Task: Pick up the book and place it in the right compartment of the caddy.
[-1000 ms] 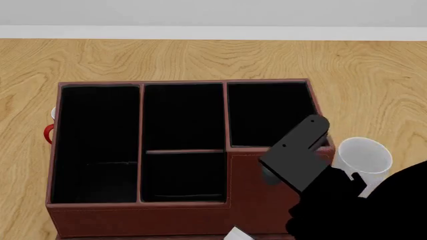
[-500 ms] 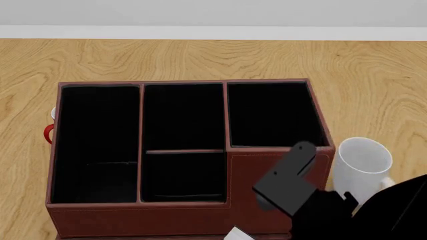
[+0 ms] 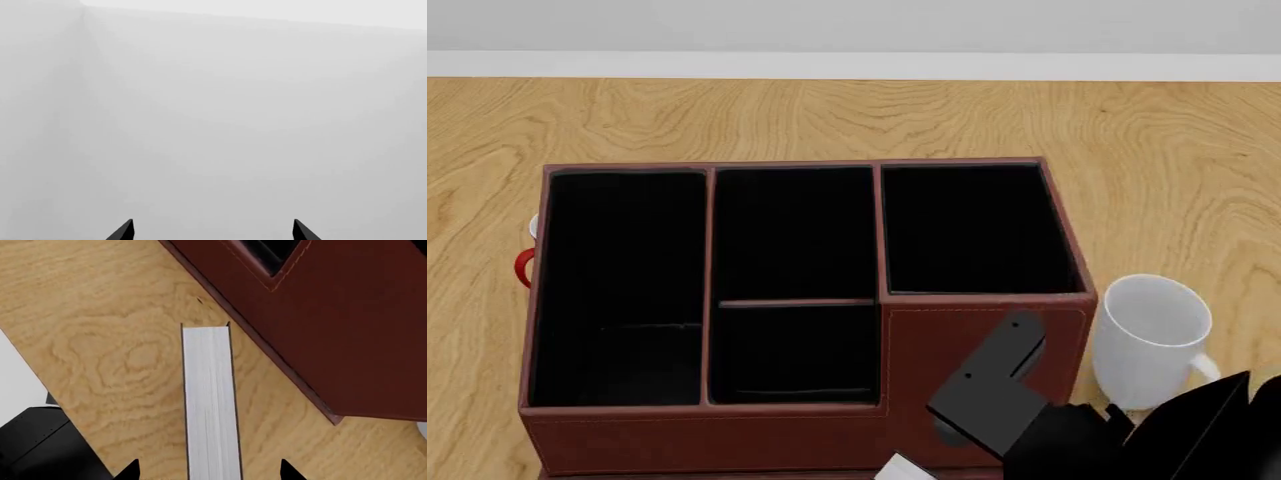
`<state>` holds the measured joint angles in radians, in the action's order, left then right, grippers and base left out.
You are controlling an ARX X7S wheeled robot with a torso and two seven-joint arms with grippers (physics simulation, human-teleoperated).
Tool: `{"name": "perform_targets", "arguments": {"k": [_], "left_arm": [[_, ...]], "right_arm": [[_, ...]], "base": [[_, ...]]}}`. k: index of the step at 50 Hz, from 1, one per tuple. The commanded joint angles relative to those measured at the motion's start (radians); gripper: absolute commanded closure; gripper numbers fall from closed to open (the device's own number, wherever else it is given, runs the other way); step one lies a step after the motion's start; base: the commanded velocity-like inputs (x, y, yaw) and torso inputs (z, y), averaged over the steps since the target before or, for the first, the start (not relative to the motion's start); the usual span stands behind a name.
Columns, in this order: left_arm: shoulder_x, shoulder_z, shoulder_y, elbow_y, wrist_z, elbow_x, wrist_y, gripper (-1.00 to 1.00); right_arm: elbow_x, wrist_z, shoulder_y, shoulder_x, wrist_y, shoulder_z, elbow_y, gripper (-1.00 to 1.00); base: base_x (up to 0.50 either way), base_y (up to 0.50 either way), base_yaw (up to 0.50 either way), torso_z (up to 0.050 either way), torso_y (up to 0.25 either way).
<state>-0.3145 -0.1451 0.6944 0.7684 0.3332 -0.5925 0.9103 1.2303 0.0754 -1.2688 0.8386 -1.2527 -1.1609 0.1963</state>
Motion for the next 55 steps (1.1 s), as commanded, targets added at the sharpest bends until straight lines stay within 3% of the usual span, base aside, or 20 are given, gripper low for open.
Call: {"name": "perform_targets", "arguments": {"k": [1,42,43,55], "left_arm": [[-0.001,0.003,-0.010,-0.009,0.001,0.002,-0.015,-1.00],[-0.013,0.021,-0.004,-0.042,0.007,-0.003,-0.037,-1.00],[-0.014,0.021,-0.004,-0.041,0.008,-0.004,-0.036,-1.00],[-0.015,0.018,-0.007,-0.032,0.015,-0.015,-0.035,-1.00]], "right_arm": [[-0.035,0.020,0.018,-0.020,0.022,-0.027,-0.024,-1.00],[-0.124,0.058,0.076,-0.051,0.082,-0.104,-0.093,-1.00],[-0.122,0.054,0.077,-0.051,0.083,-0.102,-0.093,1.00],[-0.093,0.034,0.055,-0.031,0.073,-0.075,-0.058,1.00]], "base": [[0.00,0.00,0.00,0.000,0.000],[0.00,0.00,0.00,0.000,0.000],[0.00,0.00,0.00,0.000,0.000],[0.00,0.00,0.00,0.000,0.000]]}}
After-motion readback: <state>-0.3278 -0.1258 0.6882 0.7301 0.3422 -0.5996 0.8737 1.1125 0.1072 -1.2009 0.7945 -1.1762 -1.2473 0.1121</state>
